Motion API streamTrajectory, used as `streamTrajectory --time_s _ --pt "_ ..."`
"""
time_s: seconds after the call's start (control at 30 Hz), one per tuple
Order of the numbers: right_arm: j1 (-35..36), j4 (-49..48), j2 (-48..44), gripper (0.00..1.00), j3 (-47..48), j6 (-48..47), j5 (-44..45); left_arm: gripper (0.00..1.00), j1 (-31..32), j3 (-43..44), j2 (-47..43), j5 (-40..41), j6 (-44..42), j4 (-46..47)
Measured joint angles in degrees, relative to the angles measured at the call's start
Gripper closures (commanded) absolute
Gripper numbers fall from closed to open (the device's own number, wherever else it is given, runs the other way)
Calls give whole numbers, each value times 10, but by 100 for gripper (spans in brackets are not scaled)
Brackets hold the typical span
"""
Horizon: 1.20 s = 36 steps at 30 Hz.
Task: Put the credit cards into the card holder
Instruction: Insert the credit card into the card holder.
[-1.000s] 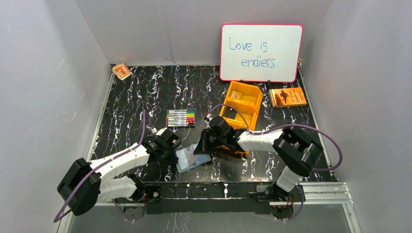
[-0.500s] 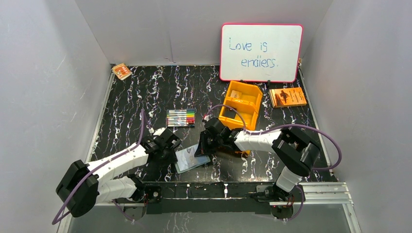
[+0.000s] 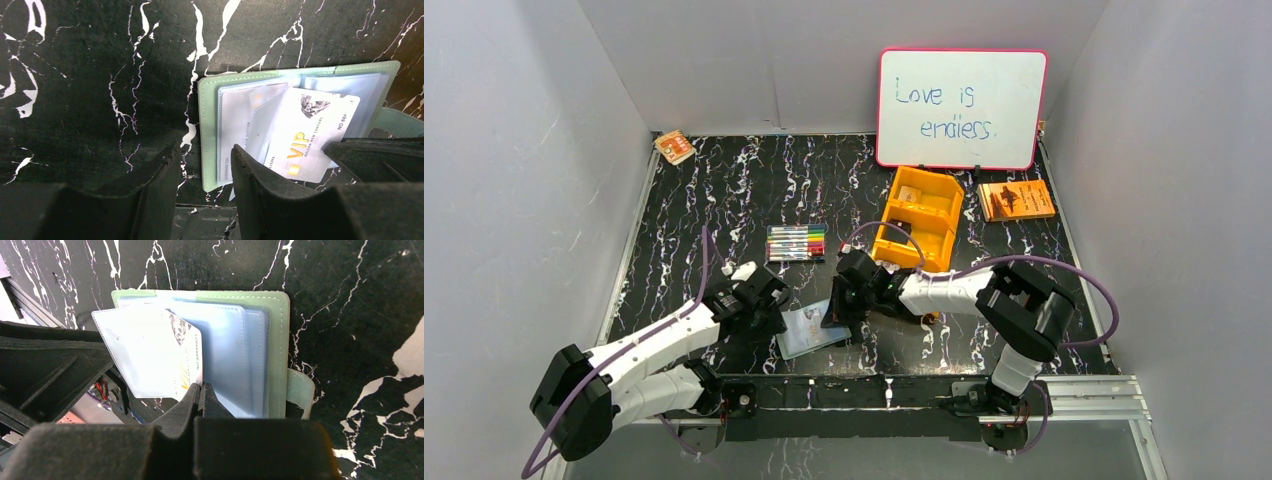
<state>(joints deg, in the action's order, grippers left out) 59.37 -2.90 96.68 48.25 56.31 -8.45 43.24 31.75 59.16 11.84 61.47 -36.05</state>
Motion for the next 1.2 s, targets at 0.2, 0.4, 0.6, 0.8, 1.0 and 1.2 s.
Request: streamTrajectory --time_s 0.2,0.4,0.6,0.8,1.0,1.2 --pt "4 34 -19 100 4 -6 26 65 0 3 -2 22 16 -21" --pt "4 75 -38 100 25 -39 44 66 0 3 -5 44 42 -47" --pt "4 79 -38 100 29 -64 45 66 0 3 -6 49 49 -49" --pt "4 68 -31 100 29 -72 29 67 0 3 -2 37 43 -34" --pt "4 41 -22 100 28 -70 7 65 0 3 4 30 40 -25" --pt "4 12 -21 100 17 -59 3 64 0 3 4 30 38 -19"
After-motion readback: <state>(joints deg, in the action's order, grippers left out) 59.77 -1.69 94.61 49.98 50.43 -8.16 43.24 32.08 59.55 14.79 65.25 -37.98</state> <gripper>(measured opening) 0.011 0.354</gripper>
